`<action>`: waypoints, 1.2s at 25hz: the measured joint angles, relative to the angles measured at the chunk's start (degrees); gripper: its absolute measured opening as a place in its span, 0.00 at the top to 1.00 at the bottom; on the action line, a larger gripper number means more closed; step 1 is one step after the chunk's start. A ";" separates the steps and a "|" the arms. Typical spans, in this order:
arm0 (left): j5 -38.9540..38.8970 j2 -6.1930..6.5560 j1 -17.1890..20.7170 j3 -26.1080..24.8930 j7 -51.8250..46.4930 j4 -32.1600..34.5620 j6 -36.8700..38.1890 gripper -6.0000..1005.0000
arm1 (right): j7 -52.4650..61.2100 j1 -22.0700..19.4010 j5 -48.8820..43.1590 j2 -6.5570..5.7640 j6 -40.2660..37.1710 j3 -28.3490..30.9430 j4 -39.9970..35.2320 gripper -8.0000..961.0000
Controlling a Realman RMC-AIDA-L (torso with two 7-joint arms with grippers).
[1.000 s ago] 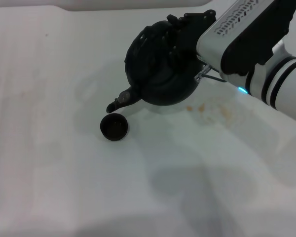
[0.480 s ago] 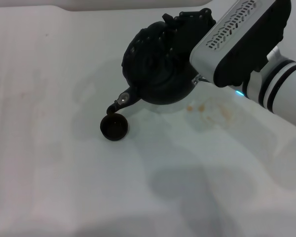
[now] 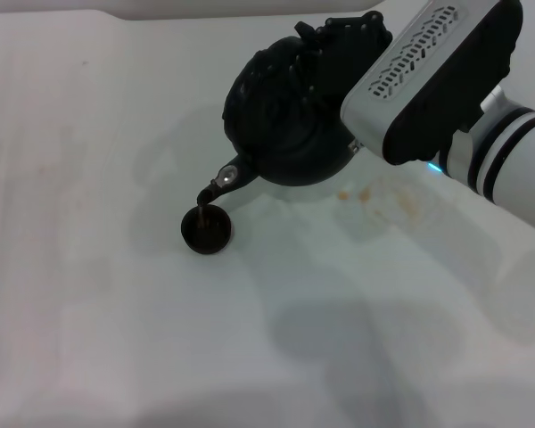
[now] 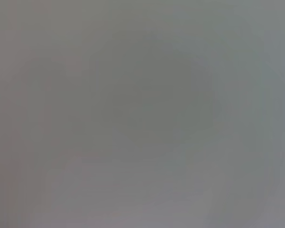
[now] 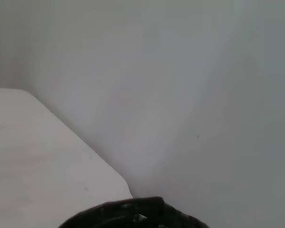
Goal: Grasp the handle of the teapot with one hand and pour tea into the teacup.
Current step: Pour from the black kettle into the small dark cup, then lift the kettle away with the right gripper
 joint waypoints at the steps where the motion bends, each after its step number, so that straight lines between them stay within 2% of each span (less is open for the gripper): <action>1: 0.00 0.00 0.00 0.00 0.00 0.00 0.00 0.13 | 0.00 0.00 -0.07 0.00 -0.02 0.00 0.02 0.82; 30: 0.00 0.00 0.00 0.00 0.17 -0.50 0.00 0.13 | 0.05 -0.04 -4.12 0.00 -0.35 -1.53 -0.71 0.82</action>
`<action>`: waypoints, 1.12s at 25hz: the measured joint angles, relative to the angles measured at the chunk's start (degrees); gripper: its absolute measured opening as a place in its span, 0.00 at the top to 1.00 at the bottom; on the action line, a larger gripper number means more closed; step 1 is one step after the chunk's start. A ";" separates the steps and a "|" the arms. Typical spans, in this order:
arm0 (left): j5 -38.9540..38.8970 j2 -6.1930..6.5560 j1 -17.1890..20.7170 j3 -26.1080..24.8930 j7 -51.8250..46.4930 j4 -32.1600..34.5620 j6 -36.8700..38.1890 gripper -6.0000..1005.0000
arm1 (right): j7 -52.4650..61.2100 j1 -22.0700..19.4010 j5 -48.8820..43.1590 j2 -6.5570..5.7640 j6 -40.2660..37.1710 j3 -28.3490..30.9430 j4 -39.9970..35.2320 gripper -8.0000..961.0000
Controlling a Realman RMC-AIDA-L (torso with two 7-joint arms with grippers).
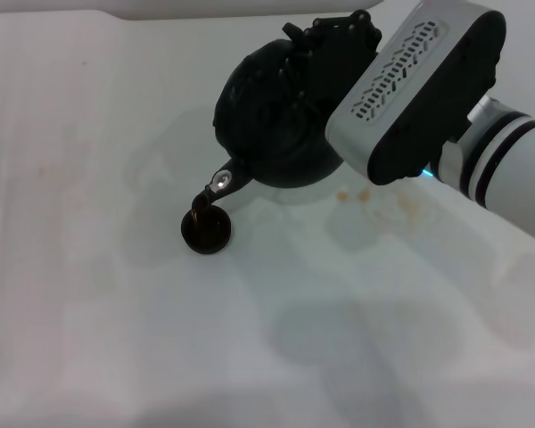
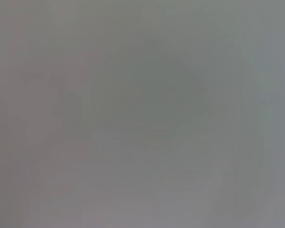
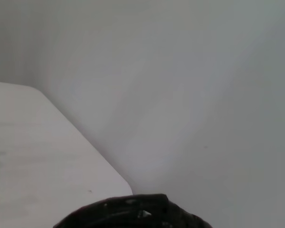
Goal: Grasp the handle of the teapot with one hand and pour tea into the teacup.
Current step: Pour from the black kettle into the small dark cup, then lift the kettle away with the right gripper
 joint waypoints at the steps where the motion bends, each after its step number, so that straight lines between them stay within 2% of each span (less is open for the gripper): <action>1: 0.00 0.00 0.00 0.00 0.00 0.00 0.00 0.13 | 0.00 0.00 -0.03 0.00 0.00 -0.02 -0.01 0.82; 28: 0.00 0.00 0.09 0.00 0.00 -0.06 0.00 0.13 | -0.04 0.10 -1.41 0.09 0.00 -0.06 -0.01 0.83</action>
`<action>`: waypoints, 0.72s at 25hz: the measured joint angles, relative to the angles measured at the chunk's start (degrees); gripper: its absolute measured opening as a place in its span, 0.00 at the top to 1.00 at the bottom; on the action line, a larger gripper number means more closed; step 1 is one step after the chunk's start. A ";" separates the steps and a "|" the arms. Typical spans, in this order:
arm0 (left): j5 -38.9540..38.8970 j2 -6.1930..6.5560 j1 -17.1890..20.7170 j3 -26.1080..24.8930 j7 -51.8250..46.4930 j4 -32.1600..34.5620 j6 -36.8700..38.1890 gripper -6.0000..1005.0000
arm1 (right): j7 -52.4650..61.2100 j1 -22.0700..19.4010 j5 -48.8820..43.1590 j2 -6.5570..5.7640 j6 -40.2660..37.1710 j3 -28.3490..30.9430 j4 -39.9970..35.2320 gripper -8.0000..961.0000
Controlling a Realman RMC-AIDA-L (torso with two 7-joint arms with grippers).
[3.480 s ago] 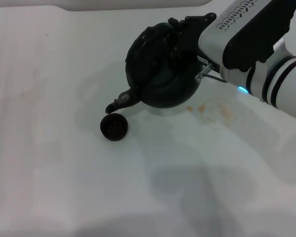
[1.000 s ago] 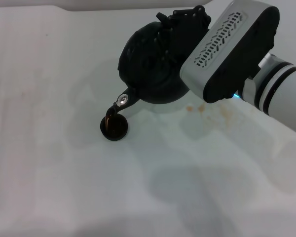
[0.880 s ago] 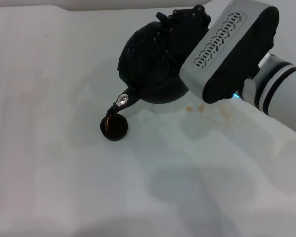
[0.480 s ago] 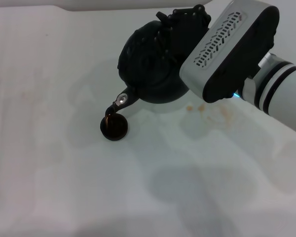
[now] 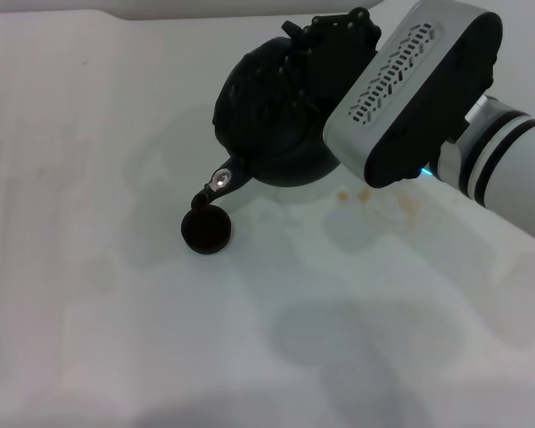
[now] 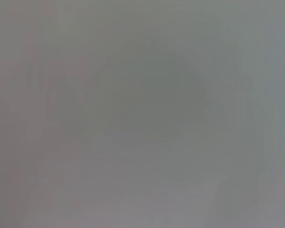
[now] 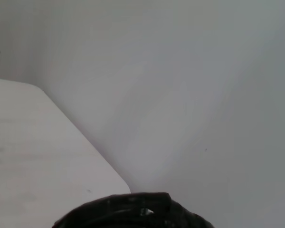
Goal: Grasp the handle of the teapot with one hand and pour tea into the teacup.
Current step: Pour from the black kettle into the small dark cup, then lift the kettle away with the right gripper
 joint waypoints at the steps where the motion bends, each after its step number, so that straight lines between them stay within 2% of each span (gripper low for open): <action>1: 0.00 0.00 0.00 0.00 0.00 -0.02 0.00 0.13 | 0.00 0.00 -0.01 0.00 0.00 0.00 0.05 0.83; 18: 0.00 0.00 0.00 0.00 -0.04 -0.03 -0.05 0.13 | 5.44 -0.23 0.35 -0.14 -0.02 0.29 0.69 0.83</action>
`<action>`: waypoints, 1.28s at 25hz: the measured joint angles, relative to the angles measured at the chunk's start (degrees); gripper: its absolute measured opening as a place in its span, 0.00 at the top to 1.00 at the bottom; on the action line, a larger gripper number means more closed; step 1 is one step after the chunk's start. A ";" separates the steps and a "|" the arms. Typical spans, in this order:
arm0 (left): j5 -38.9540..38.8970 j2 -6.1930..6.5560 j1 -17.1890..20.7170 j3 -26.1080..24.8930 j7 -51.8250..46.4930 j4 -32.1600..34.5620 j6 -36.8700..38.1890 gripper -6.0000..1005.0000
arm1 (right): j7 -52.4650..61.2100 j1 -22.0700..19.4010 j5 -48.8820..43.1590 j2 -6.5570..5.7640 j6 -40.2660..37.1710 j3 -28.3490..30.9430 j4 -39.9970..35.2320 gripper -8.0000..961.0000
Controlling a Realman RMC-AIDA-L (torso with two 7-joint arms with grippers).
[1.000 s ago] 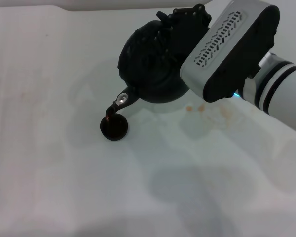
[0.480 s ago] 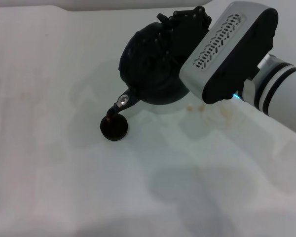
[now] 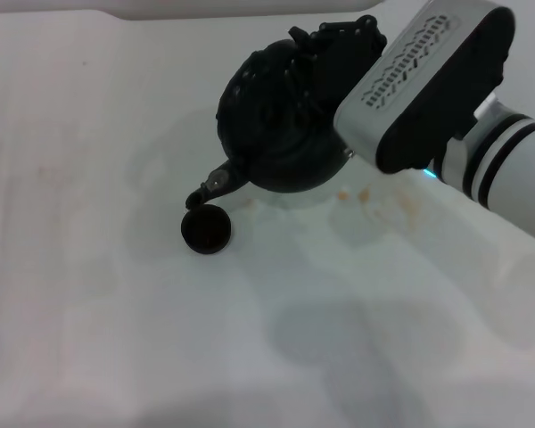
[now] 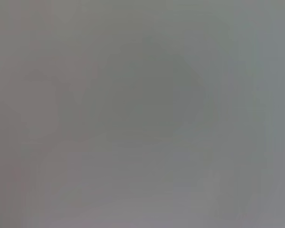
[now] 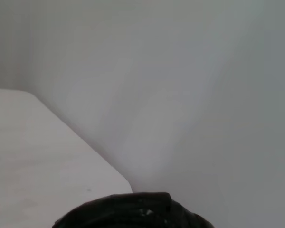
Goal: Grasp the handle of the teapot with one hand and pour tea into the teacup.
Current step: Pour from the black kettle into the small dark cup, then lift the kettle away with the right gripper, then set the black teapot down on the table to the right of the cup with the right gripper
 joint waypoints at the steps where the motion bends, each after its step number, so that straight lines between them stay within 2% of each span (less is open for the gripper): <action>1: 0.00 0.00 0.00 0.00 -0.02 0.00 -0.01 0.13 | 0.72 0.00 0.02 -0.04 0.00 0.13 0.11 0.83; 8: 0.00 0.00 0.00 0.00 -0.10 0.00 -0.12 0.13 | 5.64 -1.14 0.36 -0.33 -0.73 0.43 0.60 0.83; 14: 0.00 0.09 0.00 0.00 -0.07 0.02 -0.14 0.13 | 10.47 -5.52 0.92 -0.53 -2.15 1.91 -1.85 0.83; 19: 0.00 0.17 -0.18 0.00 0.03 0.37 -0.14 0.13 | 11.20 -9.71 5.82 -0.69 -4.01 4.18 -2.31 0.83; 26: 0.00 0.26 -0.38 -0.04 0.17 0.51 -0.13 0.13 | 11.25 -14.02 10.64 -0.79 -4.92 6.38 -1.93 0.83; 32: 0.00 0.34 -0.43 -0.30 0.20 0.63 -0.13 0.13 | 11.23 -17.02 16.17 -1.09 -10.04 7.13 0.38 0.83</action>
